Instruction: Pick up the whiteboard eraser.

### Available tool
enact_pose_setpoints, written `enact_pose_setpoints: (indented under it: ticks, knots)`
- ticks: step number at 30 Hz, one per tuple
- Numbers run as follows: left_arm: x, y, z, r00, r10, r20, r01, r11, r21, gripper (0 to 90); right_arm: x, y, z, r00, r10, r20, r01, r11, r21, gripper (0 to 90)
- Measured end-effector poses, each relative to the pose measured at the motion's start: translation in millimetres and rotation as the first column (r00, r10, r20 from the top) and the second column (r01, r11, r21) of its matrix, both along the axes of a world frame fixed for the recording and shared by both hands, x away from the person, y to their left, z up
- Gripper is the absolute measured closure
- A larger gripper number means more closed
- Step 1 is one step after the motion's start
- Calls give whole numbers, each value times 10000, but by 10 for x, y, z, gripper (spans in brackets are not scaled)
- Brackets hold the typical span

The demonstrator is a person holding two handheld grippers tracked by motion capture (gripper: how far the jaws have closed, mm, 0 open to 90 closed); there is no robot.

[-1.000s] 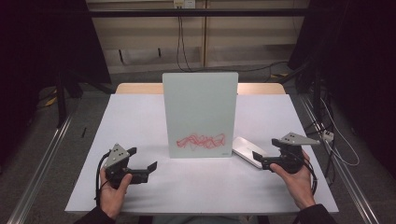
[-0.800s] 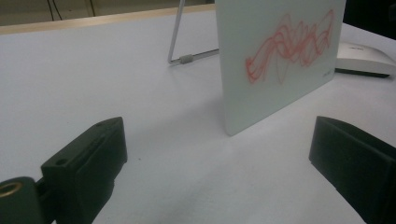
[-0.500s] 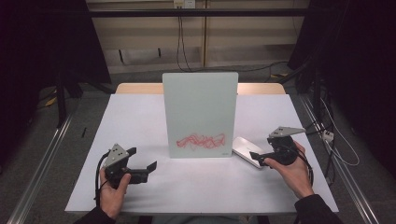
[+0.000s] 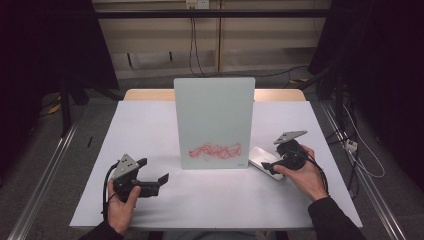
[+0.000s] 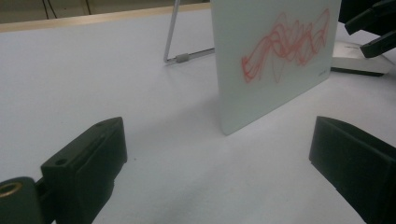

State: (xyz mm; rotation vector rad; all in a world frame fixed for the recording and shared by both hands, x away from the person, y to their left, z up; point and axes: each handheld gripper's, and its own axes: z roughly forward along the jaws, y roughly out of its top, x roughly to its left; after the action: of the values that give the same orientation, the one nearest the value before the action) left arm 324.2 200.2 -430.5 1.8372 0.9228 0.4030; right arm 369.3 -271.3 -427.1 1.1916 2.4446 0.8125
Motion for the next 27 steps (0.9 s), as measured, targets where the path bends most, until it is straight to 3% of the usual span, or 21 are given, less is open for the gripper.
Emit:
enact_pose_setpoints:
  ticks: [5,11,19,27]
  knots:
    - [4,-4,-1,10000,-42,-13,42,9999,101,42,44,55,-14,9997,147,-183,-145,9998,101,221]
    - [4,4,-1,10000,-11,2,11,10000,66,42,106,138,-65,9976,440,-529,-448,9989,-143,282]
    - [6,4,-1,10000,4,10,-4,10000,46,42,127,185,-78,9955,652,-690,-694,9958,-601,296]
    - [7,6,-3,10000,-8,-39,8,10000,58,42,148,189,-69,9935,733,-866,-797,9942,-724,300]
